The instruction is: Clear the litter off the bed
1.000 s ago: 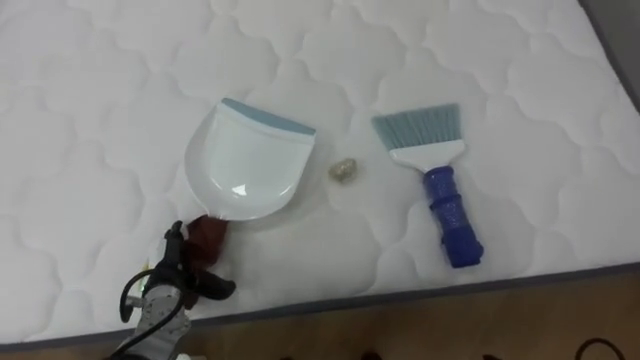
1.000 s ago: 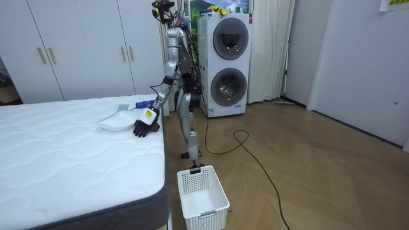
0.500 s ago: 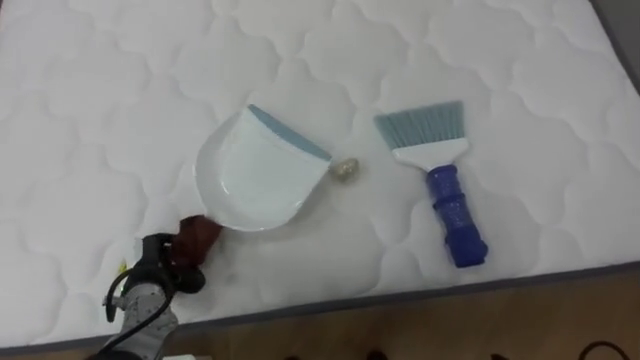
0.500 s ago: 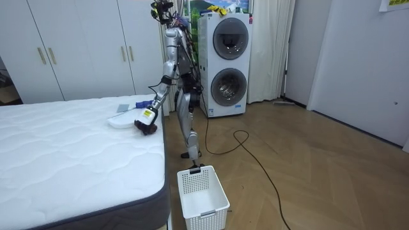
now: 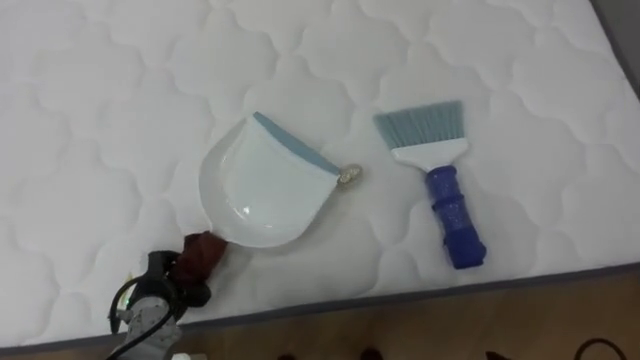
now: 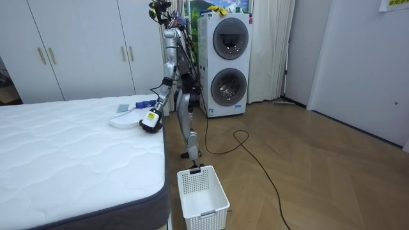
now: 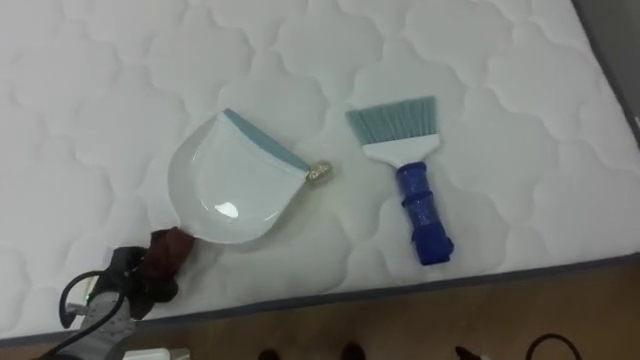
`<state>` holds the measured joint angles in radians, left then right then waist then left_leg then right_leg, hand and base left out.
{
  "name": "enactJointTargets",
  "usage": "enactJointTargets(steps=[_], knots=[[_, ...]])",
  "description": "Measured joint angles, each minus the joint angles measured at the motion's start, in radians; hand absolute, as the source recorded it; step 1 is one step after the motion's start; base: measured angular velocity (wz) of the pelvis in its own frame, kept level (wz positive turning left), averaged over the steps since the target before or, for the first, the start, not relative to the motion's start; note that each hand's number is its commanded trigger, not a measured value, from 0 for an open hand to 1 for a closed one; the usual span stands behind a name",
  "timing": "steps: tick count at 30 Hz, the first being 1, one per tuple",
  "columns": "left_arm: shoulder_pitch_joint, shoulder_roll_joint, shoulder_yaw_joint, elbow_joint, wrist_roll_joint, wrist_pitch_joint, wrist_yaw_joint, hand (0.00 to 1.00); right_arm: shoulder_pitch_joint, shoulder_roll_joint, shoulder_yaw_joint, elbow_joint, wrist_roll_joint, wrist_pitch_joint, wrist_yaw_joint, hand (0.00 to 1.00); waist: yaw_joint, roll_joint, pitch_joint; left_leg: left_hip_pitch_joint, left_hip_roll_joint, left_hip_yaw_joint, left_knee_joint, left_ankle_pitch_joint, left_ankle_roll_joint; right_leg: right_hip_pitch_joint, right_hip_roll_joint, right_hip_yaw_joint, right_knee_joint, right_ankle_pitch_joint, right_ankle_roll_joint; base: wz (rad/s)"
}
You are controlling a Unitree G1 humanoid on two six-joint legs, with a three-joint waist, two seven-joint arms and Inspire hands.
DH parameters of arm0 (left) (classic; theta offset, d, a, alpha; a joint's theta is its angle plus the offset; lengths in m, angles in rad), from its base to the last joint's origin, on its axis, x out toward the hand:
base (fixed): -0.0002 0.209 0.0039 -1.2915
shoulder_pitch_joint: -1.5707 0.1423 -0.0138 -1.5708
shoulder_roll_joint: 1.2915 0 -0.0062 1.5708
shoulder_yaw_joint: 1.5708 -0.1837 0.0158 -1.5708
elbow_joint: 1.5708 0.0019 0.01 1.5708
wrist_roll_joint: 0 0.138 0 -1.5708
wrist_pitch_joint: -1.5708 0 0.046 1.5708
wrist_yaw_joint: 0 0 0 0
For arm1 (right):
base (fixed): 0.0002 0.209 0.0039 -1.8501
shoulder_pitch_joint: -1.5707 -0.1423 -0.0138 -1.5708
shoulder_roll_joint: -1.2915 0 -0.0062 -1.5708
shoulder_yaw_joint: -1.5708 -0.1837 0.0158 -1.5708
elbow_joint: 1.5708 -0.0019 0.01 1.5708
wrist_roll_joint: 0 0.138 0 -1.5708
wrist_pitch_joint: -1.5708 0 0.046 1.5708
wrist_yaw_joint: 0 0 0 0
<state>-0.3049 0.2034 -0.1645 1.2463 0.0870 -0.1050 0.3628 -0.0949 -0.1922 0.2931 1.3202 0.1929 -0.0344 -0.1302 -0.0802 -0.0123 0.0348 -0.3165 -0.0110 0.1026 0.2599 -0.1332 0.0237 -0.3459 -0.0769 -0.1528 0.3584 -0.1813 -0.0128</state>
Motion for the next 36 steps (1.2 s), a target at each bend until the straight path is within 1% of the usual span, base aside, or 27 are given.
enactJointTargets(steps=[2, 6, 11, 13, 16, 18, 19, 21, 22, 24, 25, 28, 29, 32, 36], knots=[[0.001, 0.000, -0.001, 0.000, -0.009, -0.006, 0.000, 1.00, 0.000, 0.000, 0.000, 0.001, 0.001, 0.001, 0.000, 0.00, 0.000, 0.000, 0.0000, 0.000, 0.000, -0.001, 0.002, 0.000, 0.000, 0.002, -0.001, -0.002, 0.001, 0.000, 0.000, 0.04], [0.003, 0.001, 0.002, 0.005, 0.000, -0.003, 0.003, 1.00, 0.003, -0.001, -0.001, 0.002, 0.002, 0.001, 0.002, 0.00, 0.001, 0.000, -0.0001, 0.000, 0.000, -0.001, 0.013, 0.000, 0.000, 0.014, -0.008, -0.011, -0.002, 0.000, 0.000, 0.08], [0.041, 0.003, 0.004, 0.004, 0.040, -0.005, 0.004, 1.00, 0.018, -0.002, -0.004, 0.000, 0.029, 0.000, 0.002, 0.00, 0.005, 0.001, -0.0004, 0.013, 0.000, -0.001, 0.013, -0.001, 0.001, 0.030, -0.004, -0.014, -0.002, -0.003, 0.002, 0.05], [0.041, 0.007, 0.005, 0.004, 0.059, -0.006, 0.004, 1.00, 0.019, -0.003, -0.004, 0.002, 0.033, -0.001, 0.002, 0.00, 0.005, 0.002, -0.0013, 0.014, 0.001, -0.001, 0.015, -0.003, 0.004, 0.033, -0.004, -0.021, -0.001, -0.004, 0.001, 0.04], [0.040, 0.023, 0.004, -0.002, 0.115, -0.010, 0.019, 1.00, 0.018, -0.007, -0.004, 0.010, 0.045, -0.013, 0.002, 0.00, 0.004, 0.004, -0.0026, 0.014, 0.002, -0.003, 0.016, -0.003, 0.004, 0.034, -0.007, -0.031, 0.000, -0.004, 0.000, 0.04], [0.040, 0.044, 0.005, -0.025, 0.181, -0.010, 0.022, 1.00, 0.019, -0.009, -0.022, 0.015, 0.045, -0.014, 0.004, 0.00, 0.006, 0.008, -0.0040, 0.013, 0.004, -0.003, 0.017, -0.003, 0.004, 0.034, -0.008, -0.038, 0.001, -0.004, 0.000, 0.02], [0.040, 0.051, 0.005, -0.032, 0.194, -0.010, 0.022, 1.00, 0.019, -0.010, -0.026, 0.017, 0.046, -0.016, 0.005, 0.00, 0.006, 0.008, -0.0041, 0.013, 0.004, -0.003, 0.017, -0.003, 0.004, 0.034, -0.008, -0.038, 0.001, -0.004, 0.000, 0.00], [0.041, 0.071, 0.006, -0.065, 0.234, -0.008, 0.025, 1.00, 0.020, -0.019, -0.045, 0.018, 0.046, -0.019, 0.020, 0.00, 0.006, 0.015, -0.0077, 0.012, 0.003, -0.003, 0.017, -0.003, 0.004, 0.034, -0.007, -0.038, 0.001, -0.004, -0.001, 0.00], [0.041, 0.073, 0.006, -0.072, 0.242, -0.008, 0.027, 1.00, 0.020, -0.023, -0.046, 0.018, 0.046, -0.019, 0.023, 0.00, 0.005, 0.018, -0.0089, 0.012, 0.003, -0.003, 0.016, -0.003, 0.004, 0.034, -0.008, -0.038, 0.001, -0.004, -0.001, 0.00], [0.040, 0.082, 0.005, -0.094, 0.293, -0.008, 0.037, 1.00, 0.018, -0.043, -0.052, 0.018, 0.046, -0.021, 0.028, 0.00, 0.005, 0.030, -0.0157, 0.013, 0.004, -0.001, 0.014, -0.003, 0.004, 0.034, -0.009, -0.037, 0.001, -0.004, -0.001, 0.00], [0.040, 0.087, 0.005, -0.101, 0.314, -0.008, 0.044, 1.00, 0.017, -0.050, -0.055, 0.018, 0.044, -0.024, 0.035, 0.00, 0.004, 0.033, -0.0165, 0.015, 0.005, 0.001, 0.015, -0.002, 0.004, 0.036, -0.008, -0.037, 0.001, -0.004, -0.001, 0.00], [0.040, 0.094, 0.005, -0.107, 0.326, -0.009, 0.048, 1.00, 0.018, -0.052, -0.081, 0.019, 0.043, -0.031, 0.044, 0.00, 0.002, 0.034, -0.0158, 0.019, 0.006, 0.001, 0.015, -0.002, 0.004, 0.042, -0.008, -0.038, 0.000, -0.004, -0.001, 0.00], [0.040, 0.096, 0.005, -0.108, 0.339, -0.009, 0.049, 1.00, 0.018, -0.054, -0.090, 0.018, 0.043, -0.031, 0.046, 0.00, 0.001, 0.036, -0.0146, 0.019, 0.010, 0.001, 0.015, -0.002, 0.004, 0.042, -0.009, -0.038, 0.000, -0.004, -0.001, 0.00], [0.041, 0.099, 0.005, -0.110, 0.348, -0.010, 0.053, 1.00, 0.017, -0.056, -0.123, 0.017, 0.047, -0.031, 0.045, 0.00, 0.003, 0.040, -0.0122, 0.016, 0.011, 0.001, 0.015, -0.003, 0.004, 0.039, -0.009, -0.038, 0.001, -0.004, -0.001, 0.00], [0.043, 0.104, 0.000, -0.110, 0.353, -0.025, 0.078, 1.00, 0.007, -0.064, -0.140, 0.012, 0.073, -0.037, 0.040, 0.00, 0.002, 0.042, -0.0114, -0.006, 0.012, 0.009, 0.019, -0.003, 0.004, 0.008, -0.010, -0.024, 0.014, -0.004, -0.002, -0.06]])
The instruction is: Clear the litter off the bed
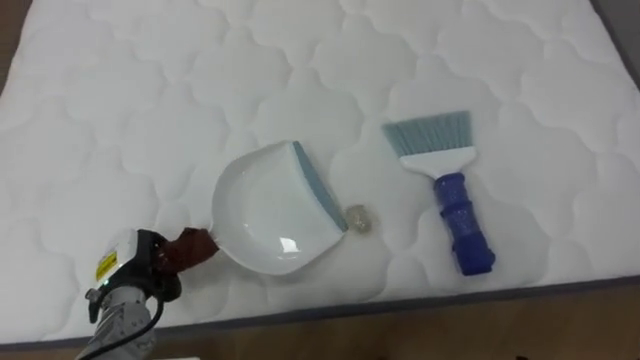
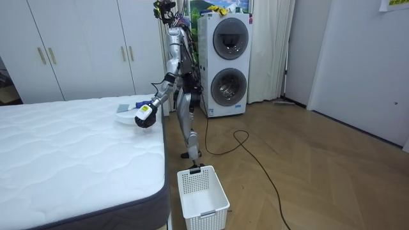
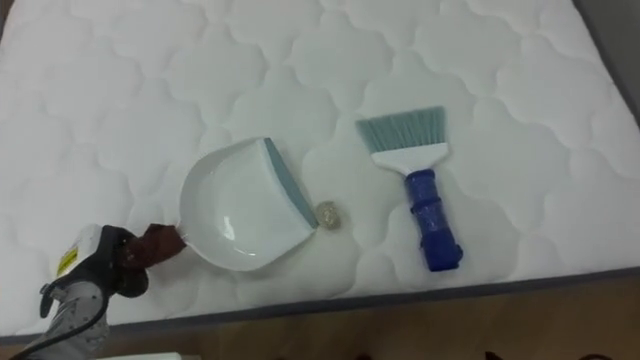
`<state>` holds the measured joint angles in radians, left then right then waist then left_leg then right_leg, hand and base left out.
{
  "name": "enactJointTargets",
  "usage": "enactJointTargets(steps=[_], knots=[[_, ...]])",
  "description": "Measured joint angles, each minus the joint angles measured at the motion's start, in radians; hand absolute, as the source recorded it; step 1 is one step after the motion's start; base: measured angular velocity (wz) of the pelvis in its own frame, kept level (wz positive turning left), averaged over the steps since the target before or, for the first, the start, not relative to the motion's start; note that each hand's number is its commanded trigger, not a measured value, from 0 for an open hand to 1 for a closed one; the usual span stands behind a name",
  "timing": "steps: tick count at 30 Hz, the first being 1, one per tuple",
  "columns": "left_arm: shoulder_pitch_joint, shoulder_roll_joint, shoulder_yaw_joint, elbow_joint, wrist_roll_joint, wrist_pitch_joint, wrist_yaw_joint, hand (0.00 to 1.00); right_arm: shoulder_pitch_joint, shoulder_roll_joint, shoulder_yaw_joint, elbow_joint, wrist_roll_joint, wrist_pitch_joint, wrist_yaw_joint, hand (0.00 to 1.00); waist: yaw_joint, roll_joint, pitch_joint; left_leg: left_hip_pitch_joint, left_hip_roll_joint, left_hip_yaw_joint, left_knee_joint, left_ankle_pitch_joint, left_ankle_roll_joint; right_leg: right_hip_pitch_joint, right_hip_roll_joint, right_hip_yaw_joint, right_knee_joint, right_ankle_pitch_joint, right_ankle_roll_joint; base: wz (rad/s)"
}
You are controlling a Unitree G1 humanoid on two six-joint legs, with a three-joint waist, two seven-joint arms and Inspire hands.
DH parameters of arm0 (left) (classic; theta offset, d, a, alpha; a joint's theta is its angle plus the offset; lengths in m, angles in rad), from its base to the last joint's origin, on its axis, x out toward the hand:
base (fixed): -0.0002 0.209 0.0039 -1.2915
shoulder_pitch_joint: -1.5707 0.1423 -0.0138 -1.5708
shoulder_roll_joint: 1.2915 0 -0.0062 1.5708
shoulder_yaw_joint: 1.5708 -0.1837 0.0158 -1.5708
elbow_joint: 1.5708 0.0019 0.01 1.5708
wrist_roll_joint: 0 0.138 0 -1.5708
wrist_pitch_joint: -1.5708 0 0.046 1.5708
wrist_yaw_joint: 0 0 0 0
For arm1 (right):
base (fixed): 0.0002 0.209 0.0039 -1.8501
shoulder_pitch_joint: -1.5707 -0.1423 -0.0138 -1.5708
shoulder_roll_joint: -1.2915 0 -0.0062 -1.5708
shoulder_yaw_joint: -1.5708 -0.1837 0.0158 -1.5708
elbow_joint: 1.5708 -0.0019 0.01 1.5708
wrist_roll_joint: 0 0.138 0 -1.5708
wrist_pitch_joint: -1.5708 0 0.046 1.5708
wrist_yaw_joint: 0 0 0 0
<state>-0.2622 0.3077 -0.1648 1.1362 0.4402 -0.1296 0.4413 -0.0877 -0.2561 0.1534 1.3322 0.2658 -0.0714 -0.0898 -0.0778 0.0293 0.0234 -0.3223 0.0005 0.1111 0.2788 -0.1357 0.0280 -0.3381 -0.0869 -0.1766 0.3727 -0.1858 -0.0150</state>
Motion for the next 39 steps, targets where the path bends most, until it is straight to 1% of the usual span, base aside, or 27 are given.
enactJointTargets(steps=[2, 4, 6, 7, 8, 11, 13, 14, 16, 17, 22, 23, 24, 25, 26, 28, 30, 34, 35, 38, 39], knots=[[0.000, 0.001, -0.001, 0.000, 0.000, -0.008, 0.015, 1.00, -0.011, -0.006, -0.001, -0.001, 0.005, -0.004, -0.003, 0.00, -0.001, 0.001, 0.0005, -0.018, 0.000, 0.001, 0.011, 0.000, 0.001, -0.020, 0.000, 0.006, 0.011, -0.001, -0.001, -0.05], [0.000, 0.006, -0.011, 0.000, 0.000, -0.015, 0.022, 1.00, -0.019, -0.008, -0.023, -0.001, 0.006, -0.009, -0.009, 0.00, -0.005, 0.001, 0.0007, -0.036, 0.000, 0.009, 0.023, -0.002, 0.002, -0.039, -0.002, 0.009, 0.026, -0.005, -0.002, -0.02], [0.001, 0.013, -0.030, 0.000, -0.005, -0.023, 0.025, 1.00, -0.040, -0.011, -0.047, -0.013, 0.011, -0.022, -0.033, 0.00, -0.003, 0.000, 0.0012, -0.049, 0.003, 0.025, 0.036, -0.003, 0.004, -0.057, -0.002, 0.014, 0.037, -0.006, -0.003, -0.10], [0.000, 0.014, -0.035, 0.000, -0.012, -0.024, 0.025, 1.00, -0.044, -0.012, -0.053, -0.019, 0.013, -0.024, -0.040, 0.00, -0.003, 0.000, 0.0018, -0.052, 0.003, 0.027, 0.040, -0.004, 0.004, -0.062, -0.002, 0.016, 0.041, -0.006, -0.003, -0.11], [0.000, 0.015, -0.036, 0.000, -0.016, -0.025, 0.026, 1.00, -0.053, -0.011, -0.069, -0.033, 0.015, -0.026, -0.053, 0.00, -0.001, 0.002, 0.0038, -0.054, 0.004, 0.029, 0.045, -0.004, 0.005, -0.065, -0.002, 0.025, 0.043, -0.006, -0.003, -0.10], [0.000, 0.019, -0.037, 0.000, -0.016, -0.033, 0.029, 1.00, -0.064, -0.018, -0.099, -0.086, 0.016, -0.041, -0.096, 0.00, 0.001, 0.002, 0.0047, -0.064, 0.010, 0.043, 0.062, -0.016, 0.006, -0.081, 0.001, 0.041, 0.051, -0.007, -0.004, -0.16], [0.000, 0.025, -0.037, 0.000, -0.016, -0.036, 0.029, 1.00, -0.073, -0.031, -0.099, -0.129, 0.016, -0.048, -0.128, 0.00, -0.001, 0.003, 0.0056, -0.079, 0.009, 0.048, 0.068, -0.017, 0.007, -0.099, 0.001, 0.040, 0.062, -0.009, -0.004, -0.11], [0.000, 0.030, -0.039, 0.000, -0.016, -0.041, 0.031, 1.00, -0.077, -0.035, -0.099, -0.144, 0.016, -0.062, -0.148, 0.00, -0.004, 0.003, 0.0058, -0.086, 0.008, 0.050, 0.071, -0.017, 0.007, -0.106, 0.000, 0.040, 0.062, -0.009, -0.004, 0.00], [0.001, 0.034, -0.046, 0.000, -0.016, -0.047, 0.037, 1.00, -0.077, -0.043, -0.102, -0.173, 0.019, -0.067, -0.176, 0.00, -0.002, 0.000, 0.0072, -0.090, 0.008, 0.054, 0.072, -0.017, 0.008, -0.115, 0.000, 0.048, 0.070, -0.009, -0.004, -0.08], [0.001, 0.034, -0.046, 0.000, -0.016, -0.047, 0.041, 1.00, -0.083, -0.045, -0.110, -0.196, 0.027, -0.069, -0.199, 0.00, 0.002, -0.003, 0.0084, -0.092, 0.006, 0.058, 0.070, -0.017, 0.009, -0.127, 0.000, 0.058, 0.079, -0.009, -0.004, -0.16], [0.014, 0.034, -0.053, -0.006, -0.022, -0.056, 0.061, 1.00, -0.096, -0.044, -0.134, -0.293, 0.030, -0.089, -0.313, 0.00, -0.002, -0.007, 0.0083, -0.107, 0.003, 0.076, 0.072, -0.016, 0.012, -0.154, -0.001, 0.080, 0.096, -0.007, -0.001, -0.06], [0.017, 0.035, -0.065, -0.012, -0.041, -0.057, 0.061, 1.00, -0.096, -0.045, -0.138, -0.324, 0.025, -0.094, -0.353, 0.00, -0.002, -0.008, 0.0077, -0.117, 0.002, 0.077, 0.078, -0.016, 0.013, -0.163, 0.000, 0.084, 0.097, -0.008, 0.000, -0.03], [0.014, 0.038, -0.079, -0.016, -0.065, -0.057, 0.060, 1.00, -0.100, -0.044, -0.136, -0.351, 0.025, -0.109, -0.391, 0.00, -0.001, -0.008, 0.0079, -0.132, 0.002, 0.078, 0.085, -0.016, 0.013, -0.175, 0.000, 0.085, 0.098, -0.008, 0.000, 0.00], [0.014, 0.039, -0.086, -0.017, -0.077, -0.059, 0.057, 1.00, -0.102, -0.044, -0.136, -0.363, 0.023, -0.115, -0.405, 0.00, 0.000, -0.009, 0.0079, -0.137, 0.002, 0.078, 0.089, -0.016, 0.013, -0.179, 0.000, 0.085, 0.099, -0.008, 0.000, 0.00], [0.017, 0.039, -0.090, -0.017, -0.089, -0.063, 0.052, 1.00, -0.108, -0.044, -0.136, -0.377, 0.002, -0.125, -0.436, 0.00, 0.001, -0.011, 0.0076, -0.143, 0.003, 0.080, 0.095, -0.016, 0.013, -0.187, 0.000, 0.090, 0.110, -0.008, 0.000, 0.00], [0.025, 0.039, -0.094, -0.016, -0.116, -0.068, 0.043, 1.00, -0.111, -0.044, -0.139, -0.418, -0.047, -0.133, -0.492, 0.00, 0.000, -0.011, 0.0076, -0.144, 0.003, 0.082, 0.097, -0.017, 0.013, -0.187, 0.000, 0.091, 0.110, -0.008, 0.001, -0.02], [0.037, 0.039, -0.094, -0.016, -0.134, -0.069, 0.027, 1.00, -0.113, -0.044, -0.138, -0.470, -0.104, -0.160, -0.573, 0.00, 0.001, -0.012, 0.0082, -0.144, 0.004, 0.083, 0.097, -0.017, 0.013, -0.187, 0.000, 0.090, 0.110, -0.008, 0.000, 0.00], [0.050, 0.039, -0.099, -0.015, -0.154, -0.068, -0.012, 1.00, -0.133, -0.044, -0.136, -0.528, -0.191, -0.177, -0.653, 0.00, 0.004, -0.013, 0.0084, -0.143, 0.003, 0.084, 0.098, -0.017, 0.013, -0.187, -0.002, 0.092, 0.111, -0.009, 0.001, 0.00], [0.056, 0.039, -0.098, -0.012, -0.154, -0.068, -0.028, 1.00, -0.140, -0.044, -0.136, -0.535, -0.224, -0.189, -0.676, 0.00, 0.005, -0.013, 0.0086, -0.140, 0.003, 0.084, 0.097, -0.017, 0.013, -0.186, -0.001, 0.093, 0.111, -0.011, 0.001, 0.00], [0.062, 0.039, -0.097, -0.015, -0.154, -0.067, -0.067, 1.00, -0.142, -0.043, -0.131, -0.564, -0.274, -0.217, -0.739, 0.00, 0.016, -0.013, 0.0086, -0.140, 0.004, 0.086, 0.096, -0.017, 0.014, -0.185, 0.000, 0.094, 0.109, -0.013, 0.001, -0.03], [0.064, 0.039, -0.097, -0.015, -0.154, -0.067, -0.082, 1.00, -0.142, -0.044, -0.124, -0.564, -0.279, -0.225, -0.759, 0.00, 0.028, -0.014, 0.0090, -0.139, 0.005, 0.091, 0.096, -0.018, 0.015, -0.186, 0.002, 0.094, 0.109, -0.013, 0.001, -0.05]])
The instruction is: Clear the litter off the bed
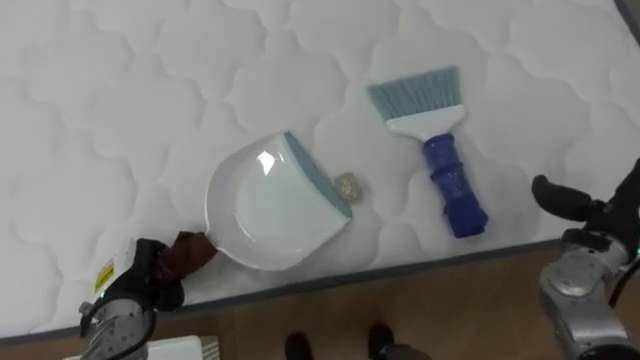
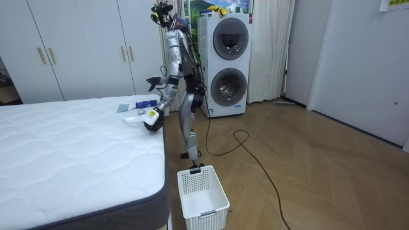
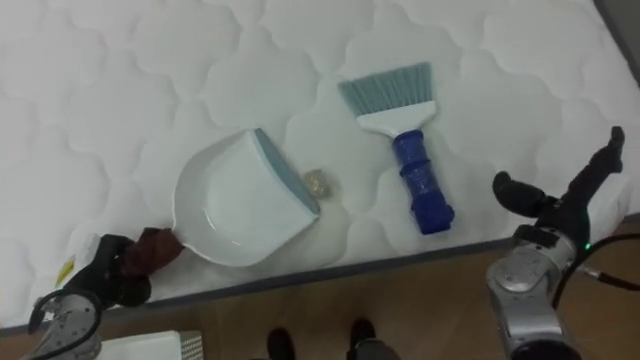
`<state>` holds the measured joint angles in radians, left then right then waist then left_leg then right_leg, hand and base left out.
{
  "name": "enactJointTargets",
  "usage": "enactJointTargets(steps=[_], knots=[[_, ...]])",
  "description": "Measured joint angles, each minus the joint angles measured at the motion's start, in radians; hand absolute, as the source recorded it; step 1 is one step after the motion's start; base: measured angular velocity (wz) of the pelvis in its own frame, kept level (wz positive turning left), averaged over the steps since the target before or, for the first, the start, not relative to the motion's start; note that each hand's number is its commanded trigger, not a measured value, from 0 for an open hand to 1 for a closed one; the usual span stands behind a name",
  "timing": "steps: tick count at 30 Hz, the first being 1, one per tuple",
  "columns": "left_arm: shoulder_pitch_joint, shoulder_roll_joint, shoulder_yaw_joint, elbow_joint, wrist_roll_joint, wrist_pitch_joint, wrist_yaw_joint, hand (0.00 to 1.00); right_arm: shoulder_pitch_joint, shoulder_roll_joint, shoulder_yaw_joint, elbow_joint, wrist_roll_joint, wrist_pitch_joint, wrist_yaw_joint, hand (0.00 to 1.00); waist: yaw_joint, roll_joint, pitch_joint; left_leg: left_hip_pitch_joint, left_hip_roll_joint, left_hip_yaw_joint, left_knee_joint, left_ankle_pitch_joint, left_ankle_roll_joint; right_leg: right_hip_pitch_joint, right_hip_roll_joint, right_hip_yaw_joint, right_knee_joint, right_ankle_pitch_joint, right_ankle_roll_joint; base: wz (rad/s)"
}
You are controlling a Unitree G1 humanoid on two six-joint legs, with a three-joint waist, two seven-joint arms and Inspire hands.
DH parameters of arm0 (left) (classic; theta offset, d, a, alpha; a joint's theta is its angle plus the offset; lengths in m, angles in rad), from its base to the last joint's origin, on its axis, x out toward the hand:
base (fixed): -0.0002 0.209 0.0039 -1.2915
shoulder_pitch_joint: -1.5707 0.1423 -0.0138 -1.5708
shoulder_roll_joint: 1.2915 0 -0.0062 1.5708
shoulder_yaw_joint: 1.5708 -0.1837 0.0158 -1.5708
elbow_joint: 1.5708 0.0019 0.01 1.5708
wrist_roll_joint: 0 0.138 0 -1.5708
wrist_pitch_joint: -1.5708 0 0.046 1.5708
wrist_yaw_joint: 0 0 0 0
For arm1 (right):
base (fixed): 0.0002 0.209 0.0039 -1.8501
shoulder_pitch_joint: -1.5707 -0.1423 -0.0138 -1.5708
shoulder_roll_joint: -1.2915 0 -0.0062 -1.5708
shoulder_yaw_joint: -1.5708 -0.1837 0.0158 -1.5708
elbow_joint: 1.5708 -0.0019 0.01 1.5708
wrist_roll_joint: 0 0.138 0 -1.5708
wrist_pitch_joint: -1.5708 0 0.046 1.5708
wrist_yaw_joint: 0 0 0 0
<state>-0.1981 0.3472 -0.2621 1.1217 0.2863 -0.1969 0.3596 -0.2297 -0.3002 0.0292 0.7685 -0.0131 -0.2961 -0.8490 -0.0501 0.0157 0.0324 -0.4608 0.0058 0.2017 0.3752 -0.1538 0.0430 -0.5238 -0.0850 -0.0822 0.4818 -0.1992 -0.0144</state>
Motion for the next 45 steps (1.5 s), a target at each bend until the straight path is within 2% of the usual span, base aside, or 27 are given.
enactJointTargets(steps=[5, 9, 13, 20, 27, 33, 40, 45], knots=[[0.019, 0.008, 0.000, -0.002, 0.001, 0.000, -0.039, 1.00, 0.001, 0.000, 0.039, 0.000, 0.000, -0.012, -0.035, 0.00, 0.005, 0.000, 0.0000, -0.002, 0.004, -0.002, 0.001, -0.001, 0.001, 0.000, -0.001, -0.003, 0.002, 0.000, 0.000, 0.01], [0.014, 0.024, 0.000, -0.003, 0.001, -0.007, -0.066, 1.00, 0.000, 0.001, 0.069, 0.000, 0.000, -0.032, -0.043, 0.00, 0.004, 0.000, 0.0000, -0.009, 0.004, -0.012, 0.003, -0.001, 0.001, 0.000, -0.003, -0.010, -0.002, 0.000, 0.000, 0.06], [0.005, 0.030, 0.000, -0.002, 0.016, -0.002, -0.087, 1.00, 0.000, 0.001, 0.086, -0.003, 0.001, -0.034, -0.034, 0.00, 0.010, 0.001, 0.0001, -0.009, 0.004, -0.013, 0.004, -0.006, 0.002, -0.001, -0.002, -0.010, -0.002, 0.001, 0.000, 0.01], [-0.032, 0.031, 0.000, -0.007, 0.046, 0.004, -0.139, 1.00, -0.009, 0.000, 0.127, -0.003, 0.005, -0.034, 0.106, 0.00, 0.033, 0.018, 0.0076, -0.027, 0.009, -0.016, 0.017, -0.009, 0.002, -0.006, -0.010, -0.028, 0.003, 0.002, -0.001, 0.04], [-0.064, 0.038, 0.000, -0.013, 0.062, 0.008, -0.172, 1.00, -0.026, 0.001, 0.158, -0.003, 0.009, -0.032, 0.215, 0.00, 0.056, 0.026, 0.0076, -0.050, 0.013, -0.017, 0.035, -0.009, 0.001, -0.026, -0.011, -0.033, 0.018, 0.000, -0.004, 0.01], [-0.068, 0.038, 0.000, -0.013, 0.061, 0.016, -0.175, 1.00, -0.027, 0.001, 0.216, -0.001, 0.034, -0.030, 0.279, 0.00, 0.065, 0.026, 0.0078, -0.051, 0.014, -0.018, 0.038, -0.009, 0.001, -0.028, -0.011, -0.036, 0.018, 0.001, -0.006, 0.00], [-0.074, 0.039, 0.000, -0.011, 0.061, 0.017, -0.175, 1.00, -0.031, 0.002, 0.227, 0.003, 0.048, -0.029, 0.330, 0.00, 0.070, 0.027, 0.0092, -0.055, 0.015, -0.019, 0.039, -0.009, 0.001, -0.030, -0.011, -0.039, 0.017, 0.001, -0.006, 0.00], [-0.088, 0.041, -0.001, -0.011, 0.067, 0.017, -0.175, 1.00, -0.080, 0.002, 0.226, 0.005, 0.049, -0.029, 0.342, 0.00, 0.073, 0.025, 0.0167, -0.069, 0.015, -0.026, 0.039, -0.009, 0.001, -0.038, -0.012, -0.049, 0.017, 0.000, -0.008, 0.03]])
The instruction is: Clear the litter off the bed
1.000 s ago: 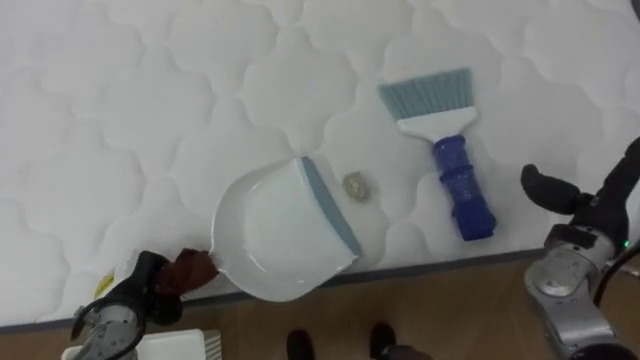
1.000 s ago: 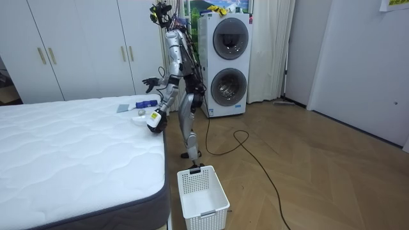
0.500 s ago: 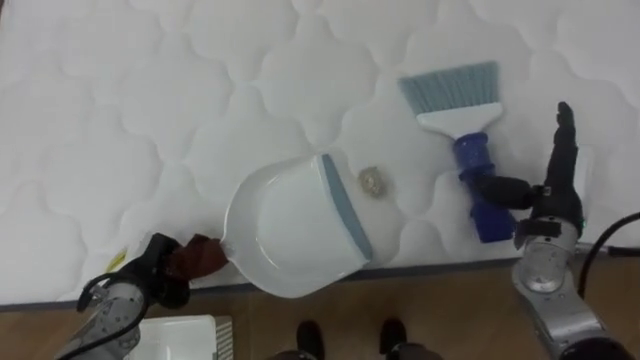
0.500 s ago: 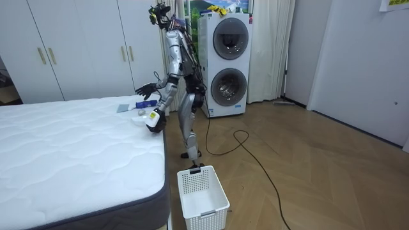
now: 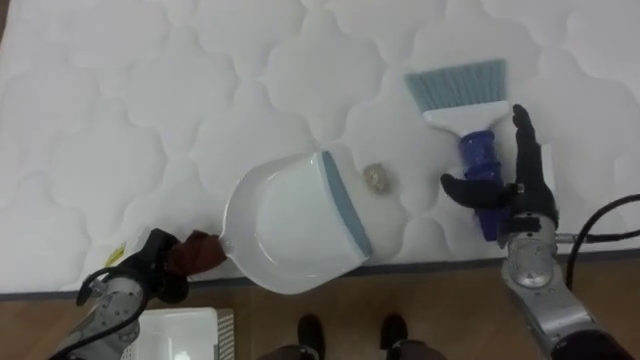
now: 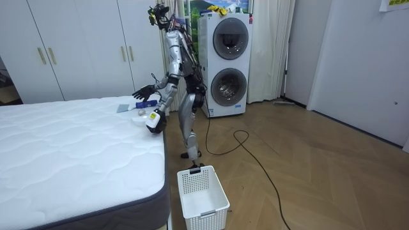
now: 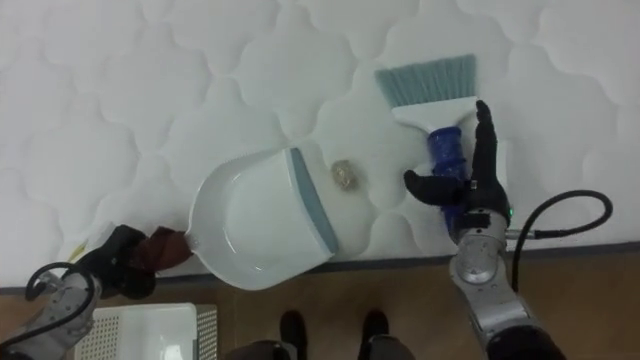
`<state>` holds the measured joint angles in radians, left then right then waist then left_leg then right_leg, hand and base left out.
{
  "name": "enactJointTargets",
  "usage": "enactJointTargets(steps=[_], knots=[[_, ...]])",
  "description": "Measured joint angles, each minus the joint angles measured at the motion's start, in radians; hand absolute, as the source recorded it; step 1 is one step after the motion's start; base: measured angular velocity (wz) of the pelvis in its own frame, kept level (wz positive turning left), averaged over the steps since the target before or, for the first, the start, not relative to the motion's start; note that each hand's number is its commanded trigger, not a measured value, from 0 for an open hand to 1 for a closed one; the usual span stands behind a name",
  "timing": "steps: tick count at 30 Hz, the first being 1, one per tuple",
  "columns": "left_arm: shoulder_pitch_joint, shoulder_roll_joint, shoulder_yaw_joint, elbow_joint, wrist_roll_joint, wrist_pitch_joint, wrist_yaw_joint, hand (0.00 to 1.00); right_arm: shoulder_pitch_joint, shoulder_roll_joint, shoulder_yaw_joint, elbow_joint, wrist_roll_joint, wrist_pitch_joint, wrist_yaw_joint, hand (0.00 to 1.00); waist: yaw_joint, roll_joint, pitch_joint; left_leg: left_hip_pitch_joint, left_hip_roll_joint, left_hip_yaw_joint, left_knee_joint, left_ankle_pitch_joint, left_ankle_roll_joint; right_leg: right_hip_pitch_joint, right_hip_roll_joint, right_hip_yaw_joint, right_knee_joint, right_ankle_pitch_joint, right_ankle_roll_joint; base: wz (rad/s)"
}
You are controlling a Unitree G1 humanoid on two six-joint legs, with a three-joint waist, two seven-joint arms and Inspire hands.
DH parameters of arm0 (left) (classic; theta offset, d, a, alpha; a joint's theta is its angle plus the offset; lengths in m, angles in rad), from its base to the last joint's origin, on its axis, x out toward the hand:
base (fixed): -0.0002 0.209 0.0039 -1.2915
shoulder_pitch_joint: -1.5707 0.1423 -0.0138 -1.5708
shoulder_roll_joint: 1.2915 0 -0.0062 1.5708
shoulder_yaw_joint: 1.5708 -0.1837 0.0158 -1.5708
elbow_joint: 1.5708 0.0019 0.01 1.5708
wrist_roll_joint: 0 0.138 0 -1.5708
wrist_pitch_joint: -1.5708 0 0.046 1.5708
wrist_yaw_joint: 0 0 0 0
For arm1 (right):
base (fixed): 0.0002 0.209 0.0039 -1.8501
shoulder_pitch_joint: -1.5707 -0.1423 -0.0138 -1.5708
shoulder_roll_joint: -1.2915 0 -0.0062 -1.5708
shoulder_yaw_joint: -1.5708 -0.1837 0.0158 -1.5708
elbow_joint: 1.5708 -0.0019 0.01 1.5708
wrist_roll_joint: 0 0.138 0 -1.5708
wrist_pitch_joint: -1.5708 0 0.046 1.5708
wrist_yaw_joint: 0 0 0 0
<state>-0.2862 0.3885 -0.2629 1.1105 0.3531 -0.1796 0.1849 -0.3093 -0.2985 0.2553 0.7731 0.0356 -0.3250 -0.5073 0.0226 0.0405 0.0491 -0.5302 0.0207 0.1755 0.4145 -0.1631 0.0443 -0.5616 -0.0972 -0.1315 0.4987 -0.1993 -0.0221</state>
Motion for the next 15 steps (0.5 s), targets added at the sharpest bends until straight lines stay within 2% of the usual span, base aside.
enactJointTargets(steps=[4, 6, 15], knots=[[-0.001, 0.000, 0.000, -0.005, 0.002, -0.001, 0.000, 1.00, -0.022, 0.000, 0.000, 0.038, 0.000, 0.001, 0.006, 0.00, 0.007, -0.002, 0.0025, -0.001, 0.000, 0.000, -0.001, 0.000, 0.000, 0.002, -0.003, -0.007, -0.001, -0.001, 0.000, 0.05], [-0.001, 0.000, 0.000, -0.013, 0.002, 0.003, 0.000, 1.00, -0.022, 0.000, 0.001, 0.050, 0.003, 0.026, 0.007, 0.00, 0.012, -0.002, 0.0033, -0.002, -0.001, 0.001, -0.001, 0.000, 0.000, 0.003, -0.003, -0.008, -0.001, -0.002, 0.000, 0.00], [-0.019, 0.000, -0.016, -0.017, 0.000, 0.029, 0.001, 1.00, -0.025, -0.002, 0.008, 0.129, 0.006, 0.069, 0.026, 0.00, 0.014, -0.001, 0.0043, -0.002, -0.001, 0.003, 0.000, 0.000, 0.000, 0.004, -0.005, -0.011, 0.001, -0.003, 0.000, 0.00]])
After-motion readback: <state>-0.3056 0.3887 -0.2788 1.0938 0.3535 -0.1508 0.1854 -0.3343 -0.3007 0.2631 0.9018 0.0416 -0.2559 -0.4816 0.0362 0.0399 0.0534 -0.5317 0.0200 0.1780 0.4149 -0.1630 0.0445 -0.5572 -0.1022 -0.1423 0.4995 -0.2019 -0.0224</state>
